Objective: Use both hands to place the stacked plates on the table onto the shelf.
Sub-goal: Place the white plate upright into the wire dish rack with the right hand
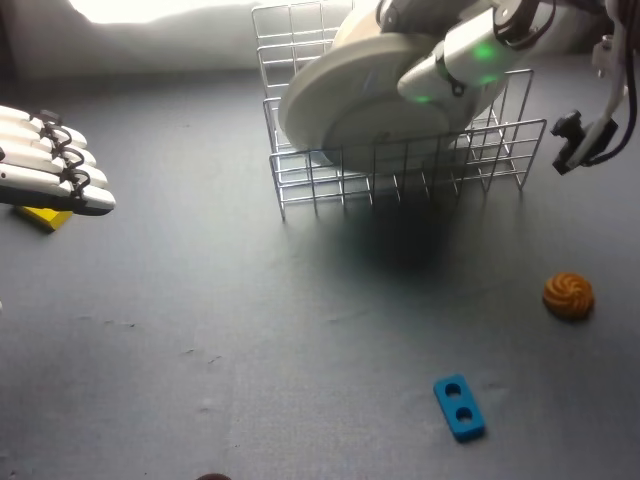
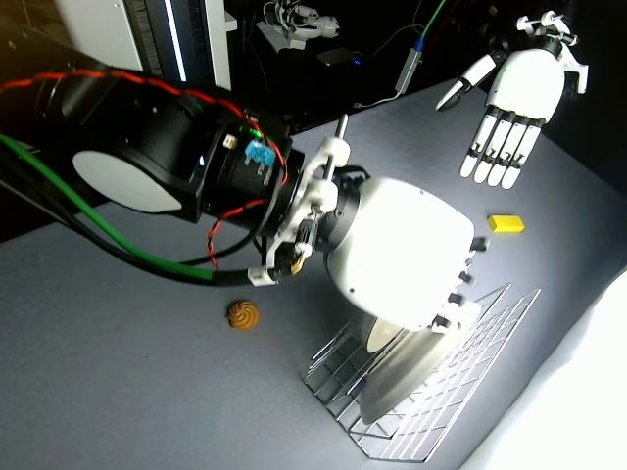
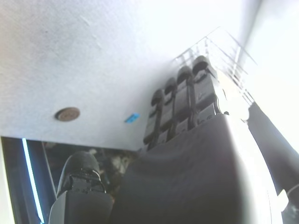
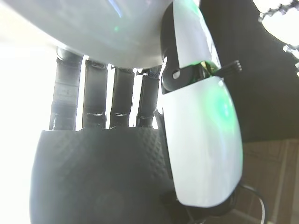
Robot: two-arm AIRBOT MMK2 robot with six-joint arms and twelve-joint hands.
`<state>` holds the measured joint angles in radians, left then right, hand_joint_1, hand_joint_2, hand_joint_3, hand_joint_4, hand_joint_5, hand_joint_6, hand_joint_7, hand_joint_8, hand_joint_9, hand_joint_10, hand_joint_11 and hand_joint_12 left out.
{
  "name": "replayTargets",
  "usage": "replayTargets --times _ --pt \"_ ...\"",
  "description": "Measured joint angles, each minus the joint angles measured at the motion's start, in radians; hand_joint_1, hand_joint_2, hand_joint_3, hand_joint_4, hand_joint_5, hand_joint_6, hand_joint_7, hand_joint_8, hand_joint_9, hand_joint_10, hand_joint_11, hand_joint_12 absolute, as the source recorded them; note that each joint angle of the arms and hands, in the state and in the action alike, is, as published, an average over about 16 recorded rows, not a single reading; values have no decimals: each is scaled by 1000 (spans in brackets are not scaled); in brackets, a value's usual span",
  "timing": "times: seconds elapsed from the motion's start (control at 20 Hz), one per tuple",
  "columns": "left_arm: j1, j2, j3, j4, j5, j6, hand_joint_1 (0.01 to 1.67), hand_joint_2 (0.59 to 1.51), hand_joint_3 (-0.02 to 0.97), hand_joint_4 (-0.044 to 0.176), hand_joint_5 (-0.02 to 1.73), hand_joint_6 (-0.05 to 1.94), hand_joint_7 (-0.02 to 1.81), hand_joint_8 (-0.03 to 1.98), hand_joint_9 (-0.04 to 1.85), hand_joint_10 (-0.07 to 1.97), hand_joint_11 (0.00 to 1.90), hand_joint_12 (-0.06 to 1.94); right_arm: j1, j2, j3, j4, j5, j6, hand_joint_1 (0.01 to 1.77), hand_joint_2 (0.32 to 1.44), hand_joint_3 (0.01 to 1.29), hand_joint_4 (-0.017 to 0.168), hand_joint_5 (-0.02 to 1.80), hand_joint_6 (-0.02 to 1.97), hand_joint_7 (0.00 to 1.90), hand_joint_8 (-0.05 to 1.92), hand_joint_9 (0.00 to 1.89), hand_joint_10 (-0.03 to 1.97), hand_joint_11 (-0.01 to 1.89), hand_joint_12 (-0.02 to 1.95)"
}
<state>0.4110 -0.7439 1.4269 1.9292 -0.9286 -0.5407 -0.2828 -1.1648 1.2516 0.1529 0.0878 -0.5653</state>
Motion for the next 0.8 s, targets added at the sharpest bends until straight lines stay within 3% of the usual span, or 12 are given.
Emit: replayTargets --times 0.45,0.8 --pt "0 -2 0 0 0 0 14 1119 19 2 78 6 69 14 45 10 28 0 -34 -25 28 -7 25 -9 1266 1031 13 -9 1002 635 1013 1082 866 1182 620 1628" --pt "0 -2 0 0 0 0 14 1120 19 2 72 6 60 14 37 10 25 -1 -45 -29 30 -14 44 -10 1200 1010 13 -6 939 460 981 743 808 980 551 1553"
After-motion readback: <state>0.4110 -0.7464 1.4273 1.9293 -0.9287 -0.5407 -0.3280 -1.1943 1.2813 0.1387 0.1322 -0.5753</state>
